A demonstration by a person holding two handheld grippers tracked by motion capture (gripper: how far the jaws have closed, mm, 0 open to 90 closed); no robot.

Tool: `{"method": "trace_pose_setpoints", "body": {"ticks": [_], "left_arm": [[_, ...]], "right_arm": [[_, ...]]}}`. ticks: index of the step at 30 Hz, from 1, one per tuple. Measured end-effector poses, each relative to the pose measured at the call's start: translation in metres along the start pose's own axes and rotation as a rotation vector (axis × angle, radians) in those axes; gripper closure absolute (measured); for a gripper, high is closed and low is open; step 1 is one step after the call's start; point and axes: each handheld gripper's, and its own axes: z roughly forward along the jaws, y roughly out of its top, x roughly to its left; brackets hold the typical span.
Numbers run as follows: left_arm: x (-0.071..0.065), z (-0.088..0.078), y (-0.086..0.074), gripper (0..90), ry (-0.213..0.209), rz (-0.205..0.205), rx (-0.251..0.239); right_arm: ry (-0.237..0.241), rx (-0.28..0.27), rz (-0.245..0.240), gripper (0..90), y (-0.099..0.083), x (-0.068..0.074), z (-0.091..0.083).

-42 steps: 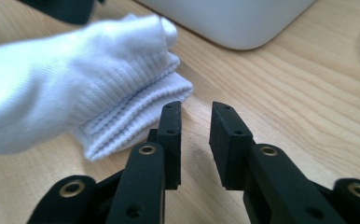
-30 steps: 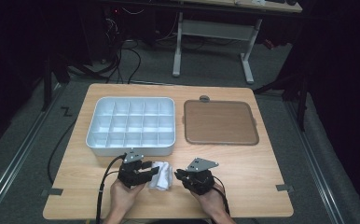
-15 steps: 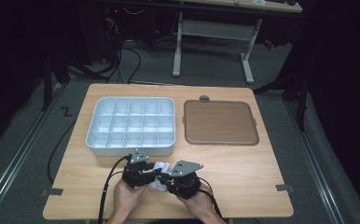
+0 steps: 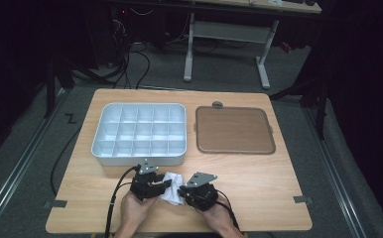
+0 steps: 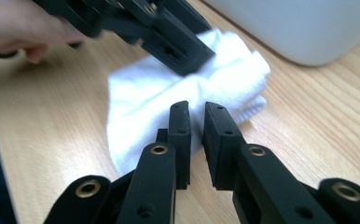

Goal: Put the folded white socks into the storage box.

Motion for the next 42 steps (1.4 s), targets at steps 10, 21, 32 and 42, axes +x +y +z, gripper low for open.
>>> {"method": "trace_pose_setpoints", "body": {"ticks": [10, 21, 32, 42], "left_arm": [[-0.002, 0.0, -0.003, 61.3, 0.034, 0.007, -0.018], [-0.005, 0.001, -0.005, 61.3, 0.04, 0.01, -0.019], [-0.003, -0.002, -0.007, 60.8, 0.029, 0.0, -0.026], [-0.004, -0.007, -0.004, 57.1, -0.003, -0.023, -0.042]], "right_arm": [[-0.018, -0.021, 0.008, 82.1, -0.002, -0.008, 0.001], [-0.024, -0.083, 0.004, 82.2, 0.022, -0.004, -0.002], [-0.061, -0.005, 0.009, 89.8, 0.017, -0.02, 0.023], [-0.039, -0.029, 0.001, 89.8, 0.015, -0.022, 0.02]]}}
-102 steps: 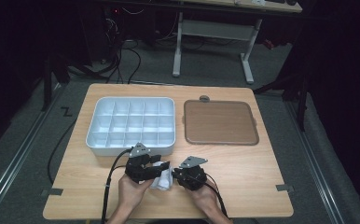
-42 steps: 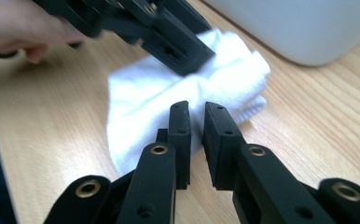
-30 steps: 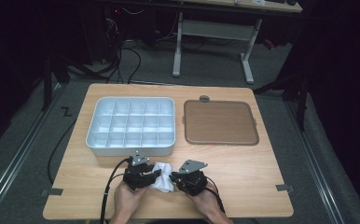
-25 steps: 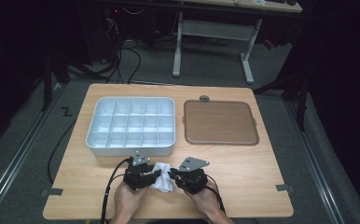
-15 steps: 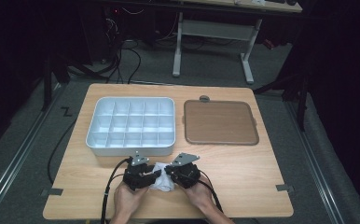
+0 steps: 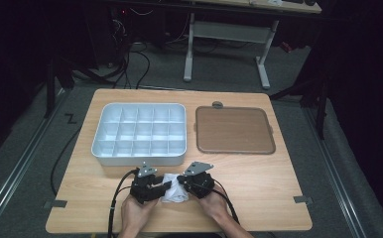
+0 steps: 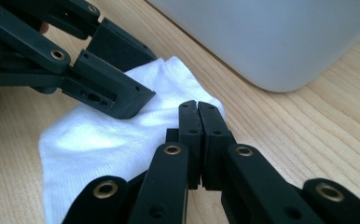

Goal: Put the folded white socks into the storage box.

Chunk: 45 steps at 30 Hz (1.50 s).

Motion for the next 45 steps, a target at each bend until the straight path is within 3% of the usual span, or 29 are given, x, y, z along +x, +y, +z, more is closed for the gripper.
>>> {"method": "trace_pose_setpoints", "body": {"ticks": [3, 7, 13, 17, 21, 28, 33, 37, 45], "left_arm": [[-0.003, -0.006, 0.002, 52.9, -0.035, 0.008, 0.005], [-0.01, -0.017, 0.003, 51.3, -0.074, 0.068, -0.007], [-0.014, -0.013, -0.006, 50.1, -0.068, 0.125, 0.03], [-0.01, -0.007, -0.009, 51.3, -0.044, 0.107, 0.071], [-0.008, -0.003, -0.008, 53.0, -0.03, 0.072, 0.081], [-0.008, -0.001, -0.008, 55.6, -0.016, 0.059, 0.09], [-0.006, 0.0, -0.01, 54.9, -0.007, 0.06, 0.086], [-0.006, 0.0, -0.01, 54.4, 0.008, 0.077, 0.076], [0.003, -0.004, -0.005, 54.5, 0.03, 0.035, 0.051]], "right_arm": [[0.006, 0.003, 0.008, 89.7, -0.001, -0.002, 0.0], [0.014, 0.005, 0.021, 89.5, -0.002, -0.007, 0.001], [0.029, -0.022, 0.034, 85.5, -0.001, -0.008, -0.006], [0.035, -0.056, 0.034, 82.5, -0.002, -0.002, -0.022], [0.047, -0.07, 0.013, 79.6, -0.007, 0.009, -0.033], [0.042, -0.042, -0.039, 75.6, -0.012, 0.023, -0.03], [0.014, 0.011, -0.021, 73.0, -0.029, 0.014, -0.02], [0.01, 0.011, -0.012, 72.6, -0.032, 0.008, -0.017], [0.025, 0.036, -0.004, 74.3, -0.032, 0.005, -0.007]]}}
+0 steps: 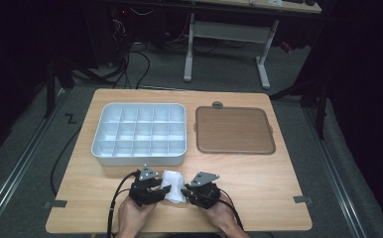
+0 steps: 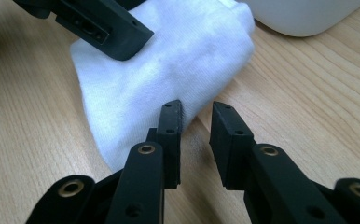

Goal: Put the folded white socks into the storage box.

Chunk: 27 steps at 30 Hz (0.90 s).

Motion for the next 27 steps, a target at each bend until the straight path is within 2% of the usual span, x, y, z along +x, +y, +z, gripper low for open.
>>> {"method": "trace_pose_setpoints", "body": {"ticks": [1, 5, 17, 20, 23, 27], "left_arm": [[0.001, 0.0, 0.0, 54.6, 0.001, -0.001, 0.0], [0.004, -0.002, 0.003, 54.6, 0.009, -0.016, -0.002], [0.019, -0.014, 0.01, 51.9, 0.043, -0.054, -0.014], [0.022, -0.018, 0.012, 51.4, 0.053, -0.057, -0.007], [0.023, -0.021, 0.013, 49.6, 0.062, -0.052, -0.011], [0.025, -0.025, 0.017, 46.8, 0.065, -0.064, -0.025]], "right_arm": [[0.001, 0.001, 0.016, 74.4, 0.001, 0.001, 0.001], [0.005, -0.003, 0.001, 74.4, 0.004, 0.001, 0.004], [0.024, -0.011, 0.001, 72.7, 0.012, 0.009, 0.014], [0.03, -0.006, 0.009, 69.4, 0.013, 0.01, 0.014], [0.023, -0.008, 0.013, 62.1, 0.013, 0.01, 0.013], [0.011, -0.032, 0.029, 59.5, 0.012, 0.007, 0.004]]}}
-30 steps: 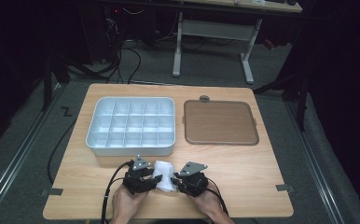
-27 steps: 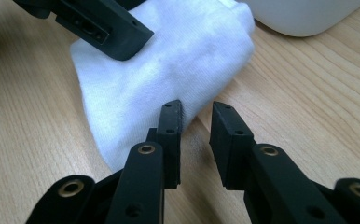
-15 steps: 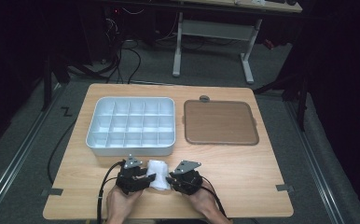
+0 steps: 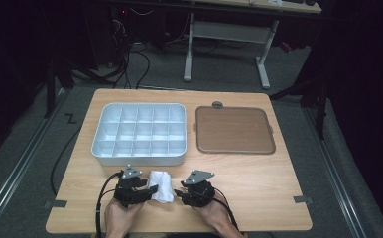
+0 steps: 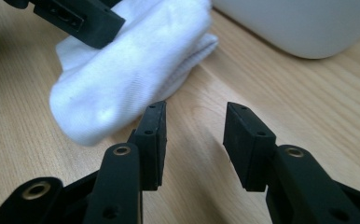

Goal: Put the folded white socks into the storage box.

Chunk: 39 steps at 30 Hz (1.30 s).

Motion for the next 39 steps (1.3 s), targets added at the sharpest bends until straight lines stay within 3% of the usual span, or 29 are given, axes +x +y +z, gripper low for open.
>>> {"method": "trace_pose_setpoints", "body": {"ticks": [8, 21, 26, 30, 39], "left_arm": [[-0.001, -0.009, 0.013, 37.4, -0.024, -0.055, -0.048], [-0.007, 0.012, 0.018, 30.1, -0.021, -0.095, -0.04], [-0.009, 0.019, 0.016, 29.6, -0.014, -0.086, -0.03], [-0.006, 0.026, 0.012, 31.0, 0.021, -0.061, -0.011], [-0.005, 0.032, 0.009, 33.1, 0.039, -0.048, -0.004]], "right_arm": [[-0.07, -0.013, 0.075, 58.3, -0.017, -0.023, -0.025], [-0.23, -0.047, 0.24, 58.0, -0.056, -0.079, -0.064], [-0.291, -0.043, 0.284, 57.8, -0.07, -0.097, -0.078], [-0.33, -0.048, 0.327, 57.6, -0.081, -0.109, -0.086], [-0.407, -0.035, 0.341, 54.4, -0.095, -0.121, -0.095]]}}
